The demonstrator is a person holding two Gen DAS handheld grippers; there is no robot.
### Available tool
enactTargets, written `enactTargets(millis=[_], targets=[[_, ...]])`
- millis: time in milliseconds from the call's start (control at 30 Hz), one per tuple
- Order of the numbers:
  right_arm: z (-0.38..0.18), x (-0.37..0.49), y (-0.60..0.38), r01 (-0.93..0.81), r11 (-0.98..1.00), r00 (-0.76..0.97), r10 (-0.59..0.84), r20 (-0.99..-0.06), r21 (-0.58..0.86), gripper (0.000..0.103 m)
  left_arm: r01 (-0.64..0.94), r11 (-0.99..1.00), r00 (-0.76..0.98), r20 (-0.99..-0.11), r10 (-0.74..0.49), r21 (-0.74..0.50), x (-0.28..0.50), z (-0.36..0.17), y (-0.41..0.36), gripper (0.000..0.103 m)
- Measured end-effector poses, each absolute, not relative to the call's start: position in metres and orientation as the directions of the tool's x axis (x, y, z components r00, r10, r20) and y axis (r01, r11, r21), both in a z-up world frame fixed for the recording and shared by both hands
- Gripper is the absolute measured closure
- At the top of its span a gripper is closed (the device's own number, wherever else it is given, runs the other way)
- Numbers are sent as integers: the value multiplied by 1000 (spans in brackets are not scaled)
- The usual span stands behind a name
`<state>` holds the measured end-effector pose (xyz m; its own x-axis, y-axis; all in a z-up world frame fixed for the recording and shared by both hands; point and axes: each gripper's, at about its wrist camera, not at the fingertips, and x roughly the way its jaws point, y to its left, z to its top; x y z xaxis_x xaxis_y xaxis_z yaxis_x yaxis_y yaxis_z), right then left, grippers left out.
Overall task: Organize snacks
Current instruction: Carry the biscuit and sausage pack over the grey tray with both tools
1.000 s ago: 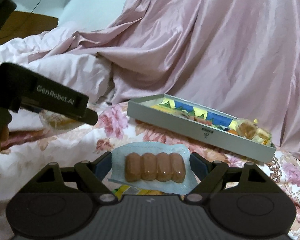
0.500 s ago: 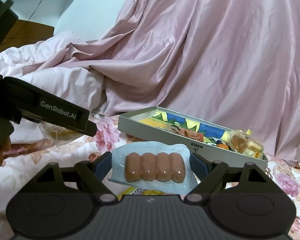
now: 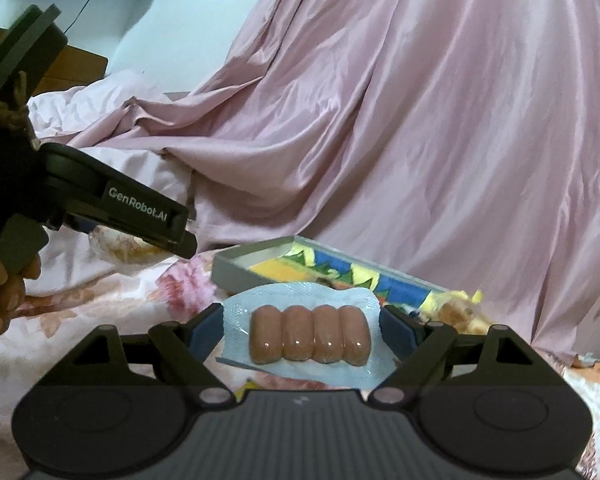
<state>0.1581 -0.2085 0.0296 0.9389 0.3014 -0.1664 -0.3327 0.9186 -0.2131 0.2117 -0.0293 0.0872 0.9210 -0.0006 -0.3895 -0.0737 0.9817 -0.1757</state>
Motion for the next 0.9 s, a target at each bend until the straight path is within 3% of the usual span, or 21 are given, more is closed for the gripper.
enactTargets(millis=[300,433,800,900], targets=[[45,205,-220,-320,917,947,312,-75,-238,16,-73,988,930,-366,18,-137,257,105,-44,26],[46,231,-232,-303,936,953,300,-47,-177,16,-55,990,926,-377,4,-126,282,107,-60,26],[28,293,-253,-308,951,946,310,-95,35,16,-74,989,894,-448,7,-131,348,89,-80,26],[21,304,-251,-323,946,940,325,-107,36,16,-90,987,877,-480,15,-134,361,81,-79,26]])
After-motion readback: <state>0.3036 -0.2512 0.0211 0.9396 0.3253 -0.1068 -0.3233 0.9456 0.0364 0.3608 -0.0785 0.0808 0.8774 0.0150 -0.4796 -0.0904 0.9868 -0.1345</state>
